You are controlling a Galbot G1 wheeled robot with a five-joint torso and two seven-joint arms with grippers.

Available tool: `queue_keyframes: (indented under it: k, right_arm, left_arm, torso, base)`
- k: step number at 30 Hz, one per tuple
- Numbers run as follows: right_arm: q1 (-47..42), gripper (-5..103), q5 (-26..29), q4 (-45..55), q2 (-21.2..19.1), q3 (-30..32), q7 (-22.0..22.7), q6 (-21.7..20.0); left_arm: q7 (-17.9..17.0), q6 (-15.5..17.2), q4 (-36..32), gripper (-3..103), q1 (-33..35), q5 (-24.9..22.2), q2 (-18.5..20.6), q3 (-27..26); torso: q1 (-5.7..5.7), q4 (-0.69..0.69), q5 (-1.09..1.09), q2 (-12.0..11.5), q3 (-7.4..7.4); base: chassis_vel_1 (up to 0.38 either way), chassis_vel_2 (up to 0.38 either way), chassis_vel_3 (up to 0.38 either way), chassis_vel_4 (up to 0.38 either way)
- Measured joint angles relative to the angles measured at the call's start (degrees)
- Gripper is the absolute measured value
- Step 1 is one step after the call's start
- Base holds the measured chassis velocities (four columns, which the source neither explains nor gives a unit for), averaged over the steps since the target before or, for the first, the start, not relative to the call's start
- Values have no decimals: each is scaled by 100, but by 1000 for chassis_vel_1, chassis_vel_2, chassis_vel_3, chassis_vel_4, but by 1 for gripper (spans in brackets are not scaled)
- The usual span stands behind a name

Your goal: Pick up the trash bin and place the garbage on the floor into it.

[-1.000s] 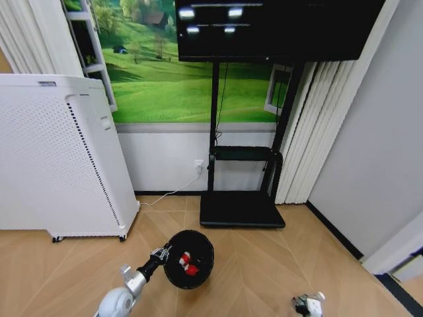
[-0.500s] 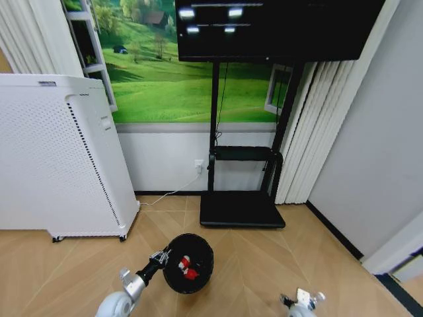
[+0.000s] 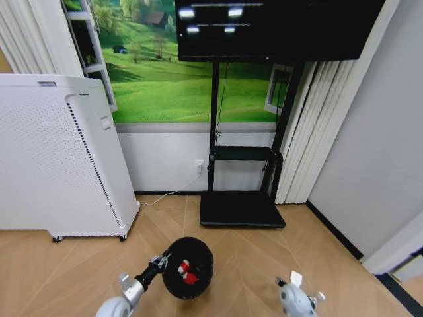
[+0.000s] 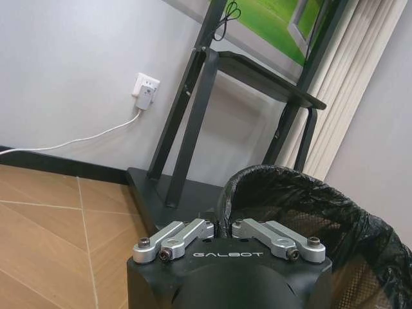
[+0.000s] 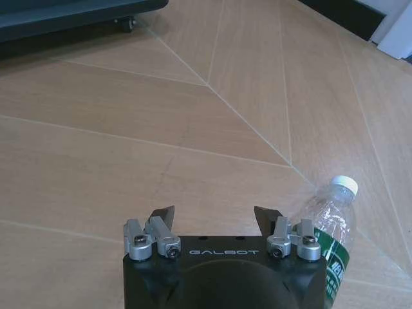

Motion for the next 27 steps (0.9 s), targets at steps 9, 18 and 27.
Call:
queue_keyframes:
  k: [9,18,27]
  right_arm:
    - [280,73,-230,-655,25,90,120,249]
    - [367,73,-471,-1071,110,129,301,505]
    - [563,73,-697,-1555,137,130,326,718]
  left_arm:
    - [12,0,45,7,-3,-9,-25,-4]
    - [20,-3,67,7,-52,-11,-34,45]
    - [28,-7,50,7,4,-13,-35,31]
  torso:
    - [0,-2,-1,0,0]
    - [0,-2,0,0,-1]
    - [0,-1,-1,0,-1]
  base:
    - [0,0,0,0]
    - [0,0,0,0]
    - [0,0,0,0]
